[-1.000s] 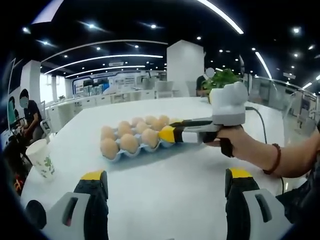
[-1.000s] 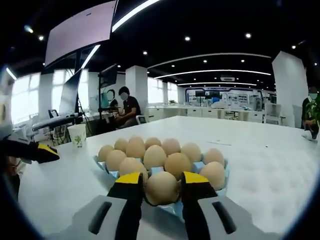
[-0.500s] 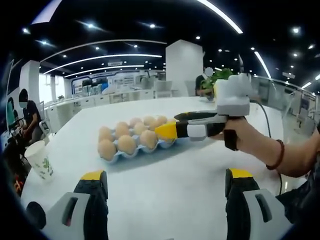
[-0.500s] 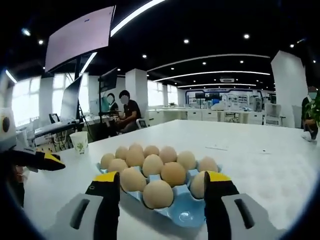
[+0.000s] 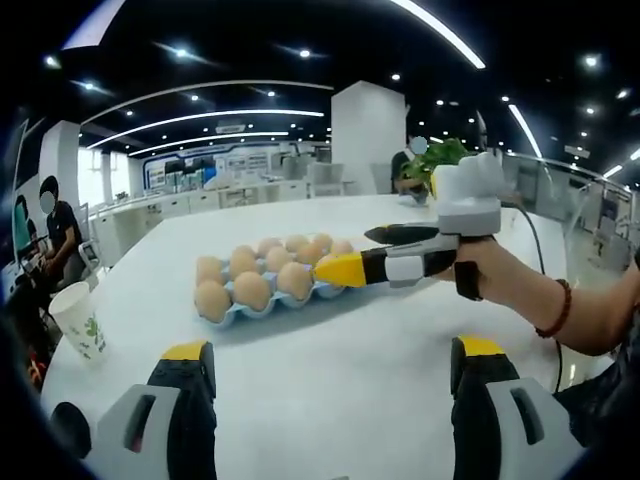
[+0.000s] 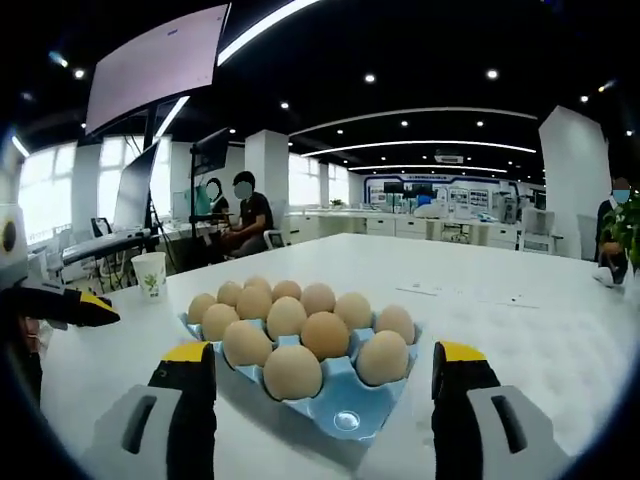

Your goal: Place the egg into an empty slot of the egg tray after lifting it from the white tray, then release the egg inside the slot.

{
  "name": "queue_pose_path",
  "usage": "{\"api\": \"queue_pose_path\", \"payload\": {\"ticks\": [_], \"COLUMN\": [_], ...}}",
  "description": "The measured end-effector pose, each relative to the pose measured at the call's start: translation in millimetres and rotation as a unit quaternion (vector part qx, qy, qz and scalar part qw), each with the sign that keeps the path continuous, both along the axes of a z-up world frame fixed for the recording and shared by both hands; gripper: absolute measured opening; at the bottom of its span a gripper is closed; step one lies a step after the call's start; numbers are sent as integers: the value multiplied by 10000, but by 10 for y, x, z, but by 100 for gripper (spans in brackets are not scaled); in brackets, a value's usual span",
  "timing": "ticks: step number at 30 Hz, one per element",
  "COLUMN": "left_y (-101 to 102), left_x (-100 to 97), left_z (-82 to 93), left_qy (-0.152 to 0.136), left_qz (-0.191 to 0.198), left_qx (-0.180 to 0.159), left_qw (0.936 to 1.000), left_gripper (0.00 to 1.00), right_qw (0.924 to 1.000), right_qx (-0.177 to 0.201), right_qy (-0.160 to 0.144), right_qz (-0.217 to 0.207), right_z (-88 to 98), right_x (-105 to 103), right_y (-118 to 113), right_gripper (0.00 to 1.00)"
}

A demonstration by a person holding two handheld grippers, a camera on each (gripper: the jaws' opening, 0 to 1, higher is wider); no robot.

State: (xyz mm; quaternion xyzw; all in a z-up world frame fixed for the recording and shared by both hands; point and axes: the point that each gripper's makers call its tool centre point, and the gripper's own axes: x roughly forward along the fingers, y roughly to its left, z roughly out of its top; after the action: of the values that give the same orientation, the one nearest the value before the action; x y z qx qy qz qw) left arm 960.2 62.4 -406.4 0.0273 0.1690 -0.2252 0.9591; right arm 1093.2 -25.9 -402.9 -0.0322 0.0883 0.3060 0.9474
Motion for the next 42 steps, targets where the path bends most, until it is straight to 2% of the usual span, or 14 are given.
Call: {"api": "queue_pose_path", "payload": {"ticks": [26,42], "left_y": [-77,-154], "left_x": [4,14], "left_z": [6,21], "left_qy": [-6,-16], "left_qz": [-22,-57], "left_qx": [-1,26], "left_qw": [10000,10000], "left_gripper": [100,100], "right_qw": [9990,9962], "right_qx": [139,173], "right_qy": [56,39], "right_qz": [-425,-848], "right_z": [-6,9], "right_x": [69,136], "right_y": [-520,-999], "right_gripper": [95,94]}}
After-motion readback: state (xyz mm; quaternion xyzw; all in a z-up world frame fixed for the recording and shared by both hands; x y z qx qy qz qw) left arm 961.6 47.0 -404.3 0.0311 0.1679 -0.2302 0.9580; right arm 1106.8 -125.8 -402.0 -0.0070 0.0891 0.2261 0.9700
